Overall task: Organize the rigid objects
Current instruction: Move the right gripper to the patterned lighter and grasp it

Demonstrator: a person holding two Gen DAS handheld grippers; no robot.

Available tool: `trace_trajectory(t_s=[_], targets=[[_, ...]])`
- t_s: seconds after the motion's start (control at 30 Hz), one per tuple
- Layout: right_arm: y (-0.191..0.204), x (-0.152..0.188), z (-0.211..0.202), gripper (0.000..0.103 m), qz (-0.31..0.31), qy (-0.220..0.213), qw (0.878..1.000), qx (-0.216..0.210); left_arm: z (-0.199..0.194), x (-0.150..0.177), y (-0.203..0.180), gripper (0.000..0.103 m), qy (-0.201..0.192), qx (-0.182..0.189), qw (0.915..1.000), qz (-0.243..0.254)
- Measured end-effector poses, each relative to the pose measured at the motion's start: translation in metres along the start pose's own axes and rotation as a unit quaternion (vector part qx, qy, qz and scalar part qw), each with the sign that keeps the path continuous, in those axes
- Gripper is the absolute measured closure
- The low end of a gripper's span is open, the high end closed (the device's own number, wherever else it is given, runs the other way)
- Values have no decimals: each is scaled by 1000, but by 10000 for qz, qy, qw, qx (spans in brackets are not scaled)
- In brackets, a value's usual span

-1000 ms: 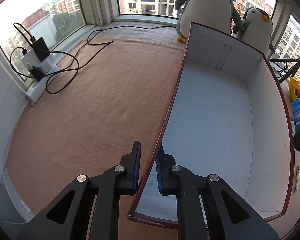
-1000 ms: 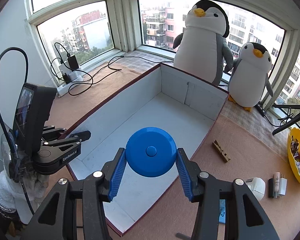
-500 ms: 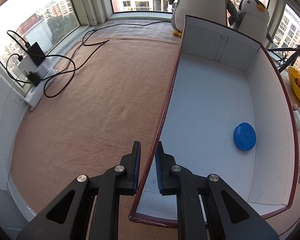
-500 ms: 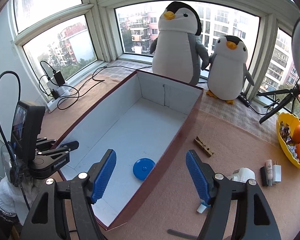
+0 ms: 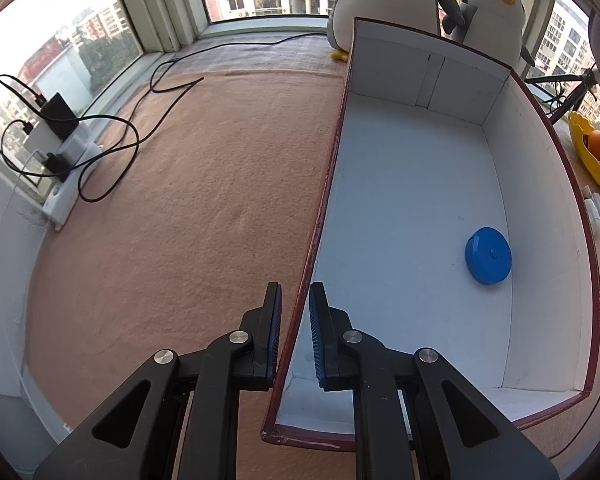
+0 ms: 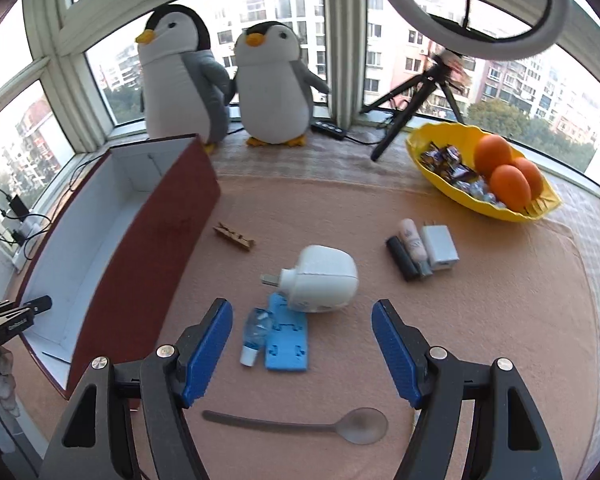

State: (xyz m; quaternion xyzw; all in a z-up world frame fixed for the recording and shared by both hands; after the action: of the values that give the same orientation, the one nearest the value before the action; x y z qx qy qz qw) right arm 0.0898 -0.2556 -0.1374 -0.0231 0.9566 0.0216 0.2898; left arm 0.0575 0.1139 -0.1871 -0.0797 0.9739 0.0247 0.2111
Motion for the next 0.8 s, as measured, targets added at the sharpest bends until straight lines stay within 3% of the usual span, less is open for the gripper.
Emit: trace_trajectory(t_s=[0.33,0.47,0.6,0.8], targets=[[-74,51,8,35,757,550,9939,581,0,0,-1,90,70,103,9998,125],[-84,67,13,39,876,696,9913,686,1,-1,-1,90,94,124,9997,175],[-90,78,19,49,955,831,9893,723,0,0,0,90,109,169,9997,147],[-92,84,29,53,997,978,9873,756,0,-1,-2,90,118,136,9995,243]])
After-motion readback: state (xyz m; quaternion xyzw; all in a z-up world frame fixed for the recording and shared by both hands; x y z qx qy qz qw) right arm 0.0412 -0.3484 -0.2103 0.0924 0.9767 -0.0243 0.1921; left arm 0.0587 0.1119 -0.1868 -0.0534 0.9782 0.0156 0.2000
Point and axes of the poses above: each gripper's, at about its wrist camera, not at the fingertips, and z roughly the way its jaws point, y to its left, x to its underside, the point moved 3 cm from there along z, roughly the way its jaws point, and after that the axes turned 3 degrees about x, right-handed, at the moved point
